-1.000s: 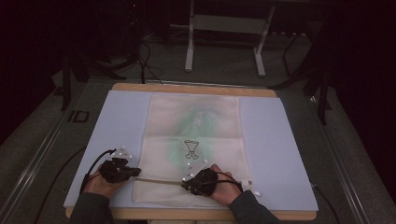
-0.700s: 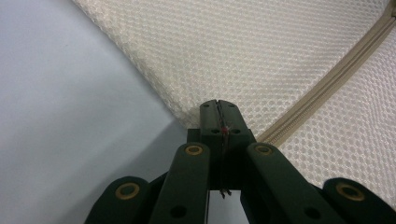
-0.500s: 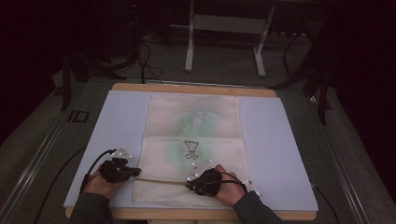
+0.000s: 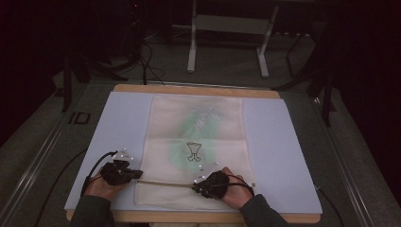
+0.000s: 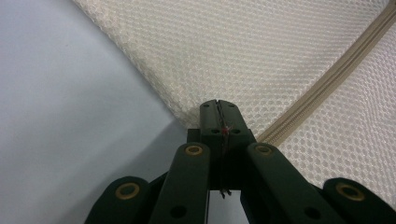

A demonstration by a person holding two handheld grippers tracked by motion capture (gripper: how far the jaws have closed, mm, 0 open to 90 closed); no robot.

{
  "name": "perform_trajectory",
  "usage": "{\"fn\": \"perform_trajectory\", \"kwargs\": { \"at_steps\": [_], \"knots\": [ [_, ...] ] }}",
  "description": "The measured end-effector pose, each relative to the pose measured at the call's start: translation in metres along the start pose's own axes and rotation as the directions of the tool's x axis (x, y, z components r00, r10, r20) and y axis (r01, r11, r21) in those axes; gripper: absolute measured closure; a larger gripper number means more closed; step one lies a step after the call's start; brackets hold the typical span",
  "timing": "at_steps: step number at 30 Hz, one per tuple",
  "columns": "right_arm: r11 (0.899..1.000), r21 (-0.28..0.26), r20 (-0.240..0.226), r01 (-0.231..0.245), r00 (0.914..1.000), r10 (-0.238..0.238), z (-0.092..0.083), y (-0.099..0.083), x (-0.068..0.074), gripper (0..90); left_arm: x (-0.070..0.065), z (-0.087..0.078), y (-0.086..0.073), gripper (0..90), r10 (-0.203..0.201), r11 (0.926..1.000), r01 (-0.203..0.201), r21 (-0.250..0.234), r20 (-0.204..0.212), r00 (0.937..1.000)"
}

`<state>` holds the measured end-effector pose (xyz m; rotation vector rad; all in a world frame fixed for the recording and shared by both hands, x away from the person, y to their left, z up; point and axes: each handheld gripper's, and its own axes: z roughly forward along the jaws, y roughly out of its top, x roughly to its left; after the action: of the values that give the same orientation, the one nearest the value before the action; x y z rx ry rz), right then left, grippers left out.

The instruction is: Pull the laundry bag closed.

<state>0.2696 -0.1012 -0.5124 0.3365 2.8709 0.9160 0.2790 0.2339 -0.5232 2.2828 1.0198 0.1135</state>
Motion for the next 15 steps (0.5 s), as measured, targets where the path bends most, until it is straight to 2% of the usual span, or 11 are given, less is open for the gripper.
{"fn": "perform_trajectory", "kwargs": {
  "at_steps": [15],
  "knots": [
    [1.0,-0.002,0.005,-0.013,0.9999,0.013,-0.0056,-0.0079,-0.0023,82.2,0.0001,0.0,0.0,90.0,0.0,1.0,0.0,0.0,0.0,1.0]
  ]
}}
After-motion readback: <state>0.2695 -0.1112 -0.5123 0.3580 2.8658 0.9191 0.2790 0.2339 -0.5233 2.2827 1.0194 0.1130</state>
